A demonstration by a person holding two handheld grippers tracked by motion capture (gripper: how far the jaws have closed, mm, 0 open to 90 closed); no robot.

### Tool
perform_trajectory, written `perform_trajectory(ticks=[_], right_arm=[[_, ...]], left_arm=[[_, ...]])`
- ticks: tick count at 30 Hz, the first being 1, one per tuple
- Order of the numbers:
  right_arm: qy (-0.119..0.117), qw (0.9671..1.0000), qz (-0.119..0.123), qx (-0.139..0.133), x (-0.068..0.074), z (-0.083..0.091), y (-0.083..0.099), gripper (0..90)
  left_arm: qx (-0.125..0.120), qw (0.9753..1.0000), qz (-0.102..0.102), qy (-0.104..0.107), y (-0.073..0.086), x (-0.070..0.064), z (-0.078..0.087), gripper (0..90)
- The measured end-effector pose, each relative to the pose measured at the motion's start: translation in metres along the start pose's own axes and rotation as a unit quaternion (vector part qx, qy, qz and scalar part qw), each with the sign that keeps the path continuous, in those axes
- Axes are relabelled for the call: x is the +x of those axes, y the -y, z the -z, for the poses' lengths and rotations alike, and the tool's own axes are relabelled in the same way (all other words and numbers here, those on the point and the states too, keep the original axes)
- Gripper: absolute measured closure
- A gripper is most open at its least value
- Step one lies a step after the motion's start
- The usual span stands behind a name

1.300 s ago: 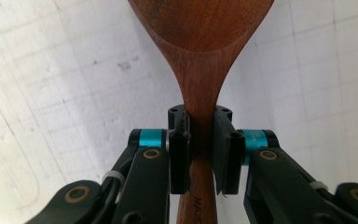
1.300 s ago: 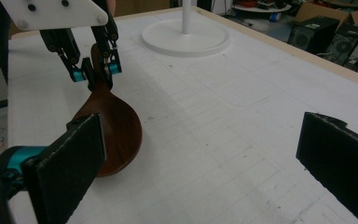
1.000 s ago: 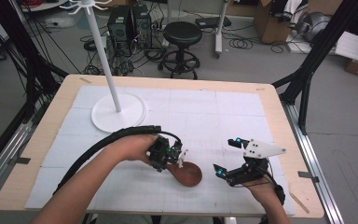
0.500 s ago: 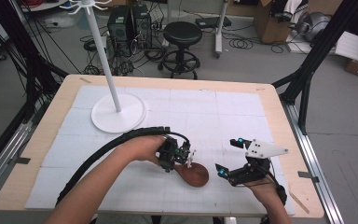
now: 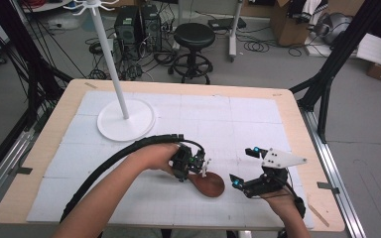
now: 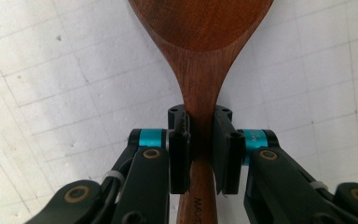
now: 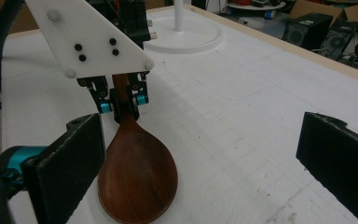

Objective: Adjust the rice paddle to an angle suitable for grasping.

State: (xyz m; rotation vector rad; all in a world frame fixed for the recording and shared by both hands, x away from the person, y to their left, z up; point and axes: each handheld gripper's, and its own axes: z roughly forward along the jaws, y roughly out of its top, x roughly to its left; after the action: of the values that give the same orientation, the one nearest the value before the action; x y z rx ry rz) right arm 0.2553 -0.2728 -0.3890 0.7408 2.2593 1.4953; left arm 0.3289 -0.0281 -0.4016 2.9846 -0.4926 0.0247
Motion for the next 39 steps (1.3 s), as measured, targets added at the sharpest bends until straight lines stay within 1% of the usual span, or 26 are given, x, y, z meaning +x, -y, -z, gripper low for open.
perform_trajectory(ticks=[1, 3, 4, 5, 10, 13, 16, 21, 23, 26, 27, 29, 31, 33, 36, 38, 39], right_arm=[[0.001, 1.0000, 0.002, -0.001, 0.000, 0.000, 0.000, 0.4], [0.000, 1.0000, -0.001, 0.001, 0.000, 0.000, 0.000, 0.4], [0.000, 1.0000, 0.000, 0.001, 0.000, 0.000, 0.000, 0.4], [0.000, 1.0000, 0.000, 0.000, 0.000, 0.000, 0.000, 0.4], [0.002, 1.0000, 0.001, -0.001, -0.001, 0.000, 0.001, 0.4], [0.002, 1.0000, 0.000, -0.001, -0.001, 0.000, 0.001, 0.4], [0.003, 1.0000, 0.000, -0.001, -0.001, 0.000, 0.001, 0.4], [0.002, 1.0000, 0.001, -0.001, -0.001, 0.001, 0.001, 0.4], [0.003, 1.0000, 0.001, 0.000, -0.001, 0.001, 0.001, 0.4], [0.003, 1.0000, 0.001, 0.000, -0.001, 0.001, 0.001, 0.4], [0.003, 1.0000, 0.002, 0.000, -0.001, 0.001, 0.001, 0.4], [0.003, 1.0000, 0.001, 0.000, -0.001, 0.001, 0.001, 0.4], [0.003, 1.0000, 0.003, 0.000, -0.001, 0.001, 0.001, 0.4], [0.003, 1.0000, 0.002, 0.000, -0.001, 0.001, 0.001, 0.4], [0.004, 1.0000, 0.001, -0.001, -0.001, 0.002, 0.001, 0.4], [0.004, 1.0000, 0.003, -0.001, -0.001, 0.002, 0.001, 0.4], [0.004, 1.0000, 0.004, -0.001, -0.001, 0.002, 0.001, 0.4]], left_arm=[[-0.002, 1.0000, 0.002, 0.000, 0.000, 0.000, -0.001, 78.1], [0.001, 1.0000, 0.000, 0.002, -0.001, 0.001, -0.002, 78.1], [-0.002, 1.0000, 0.003, 0.002, -0.002, 0.000, -0.003, 78.0], [0.001, 1.0000, 0.001, 0.003, -0.002, 0.001, -0.004, 78.1], [-0.002, 1.0000, 0.002, 0.002, -0.005, 0.001, -0.006, 78.0], [0.006, 1.0000, 0.001, 0.005, -0.005, 0.002, -0.008, 78.0], [0.004, 1.0000, 0.005, 0.006, -0.005, 0.002, -0.011, 77.9], [0.006, 1.0000, 0.004, 0.007, -0.006, 0.003, -0.011, 77.7], [0.005, 0.9999, 0.008, 0.010, -0.006, 0.004, -0.012, 77.3], [0.006, 0.9999, 0.006, 0.007, -0.006, 0.004, -0.011, 76.0], [0.004, 0.9999, 0.011, 0.005, -0.005, 0.004, -0.012, 74.2], [0.003, 0.9997, 0.021, 0.008, -0.005, 0.006, -0.011, 67.1], [0.002, 0.9996, 0.028, 0.011, -0.004, 0.006, -0.009, 64.9], [-0.003, 0.9989, 0.040, 0.023, -0.003, 0.007, -0.006, 61.6], [-0.005, 0.9983, 0.052, 0.027, -0.003, 0.005, -0.001, 56.3], [-0.014, 0.9979, 0.058, 0.026, 0.000, 0.003, 0.003, 53.3], [-0.022, 0.9975, 0.063, 0.025, 0.001, 0.002, 0.005, 51.6]])
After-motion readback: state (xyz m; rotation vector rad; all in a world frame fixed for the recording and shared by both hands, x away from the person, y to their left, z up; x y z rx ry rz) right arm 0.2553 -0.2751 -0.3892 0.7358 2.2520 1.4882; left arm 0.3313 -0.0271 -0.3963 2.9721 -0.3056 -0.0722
